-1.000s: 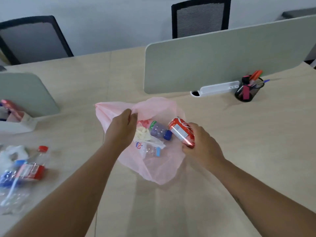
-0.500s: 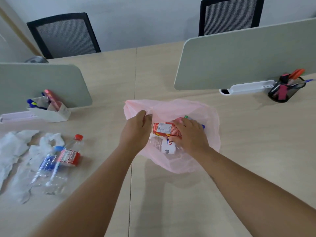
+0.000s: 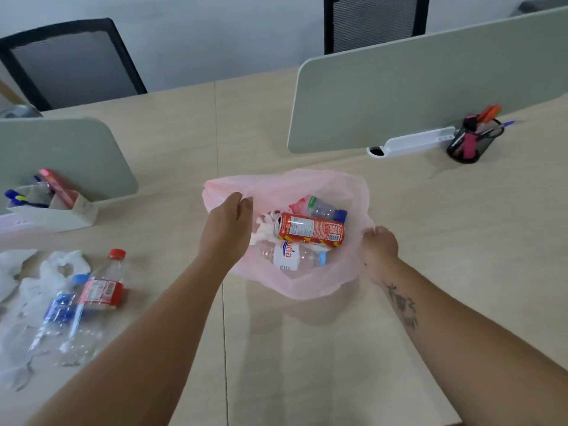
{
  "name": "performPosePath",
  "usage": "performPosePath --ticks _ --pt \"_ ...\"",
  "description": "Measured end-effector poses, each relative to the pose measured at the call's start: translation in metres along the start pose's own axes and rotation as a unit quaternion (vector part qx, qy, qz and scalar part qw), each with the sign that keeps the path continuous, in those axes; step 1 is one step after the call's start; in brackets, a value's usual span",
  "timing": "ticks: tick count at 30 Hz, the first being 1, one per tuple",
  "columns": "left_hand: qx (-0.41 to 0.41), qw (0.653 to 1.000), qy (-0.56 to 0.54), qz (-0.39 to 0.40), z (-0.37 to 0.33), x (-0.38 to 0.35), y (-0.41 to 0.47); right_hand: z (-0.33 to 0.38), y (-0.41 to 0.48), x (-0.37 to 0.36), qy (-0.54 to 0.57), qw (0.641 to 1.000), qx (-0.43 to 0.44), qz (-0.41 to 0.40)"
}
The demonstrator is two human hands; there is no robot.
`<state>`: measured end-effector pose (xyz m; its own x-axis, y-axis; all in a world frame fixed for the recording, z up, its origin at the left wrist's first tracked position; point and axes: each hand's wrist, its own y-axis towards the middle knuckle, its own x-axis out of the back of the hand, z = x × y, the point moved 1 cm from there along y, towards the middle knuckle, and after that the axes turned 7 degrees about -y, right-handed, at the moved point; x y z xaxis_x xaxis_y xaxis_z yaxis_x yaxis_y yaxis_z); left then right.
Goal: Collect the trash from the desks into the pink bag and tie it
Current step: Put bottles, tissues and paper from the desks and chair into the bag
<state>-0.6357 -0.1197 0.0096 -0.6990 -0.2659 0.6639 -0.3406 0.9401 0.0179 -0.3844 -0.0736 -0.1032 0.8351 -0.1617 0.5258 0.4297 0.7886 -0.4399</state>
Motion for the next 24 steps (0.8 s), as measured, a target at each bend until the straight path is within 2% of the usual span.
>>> performPosePath --ticks 4,8,15,19,24 --pt "-0.033 0.999 -0.038 0.008 -0.009 -0.008 0.002 0.025 0.002 0.038 0.017 0.993 0.060 -0.100" --pt "-0.039 0.995 -0.089 0.031 -0.028 -0.036 0.002 0.020 0.007 0.091 0.008 0.983 0.063 -0.172" --pt "-0.104 0.982 -0.128 0.093 -0.084 -0.106 -0.015 -0.015 0.016 0.189 0.016 0.968 0.077 -0.238" --pt "-0.114 0.981 -0.144 0.067 -0.131 -0.131 -0.020 -0.018 0.029 0.244 0.058 0.947 0.119 -0.293" --pt "-0.099 0.983 -0.155 0.012 -0.175 -0.156 -0.029 -0.010 0.041 0.310 0.053 0.927 0.178 -0.327"
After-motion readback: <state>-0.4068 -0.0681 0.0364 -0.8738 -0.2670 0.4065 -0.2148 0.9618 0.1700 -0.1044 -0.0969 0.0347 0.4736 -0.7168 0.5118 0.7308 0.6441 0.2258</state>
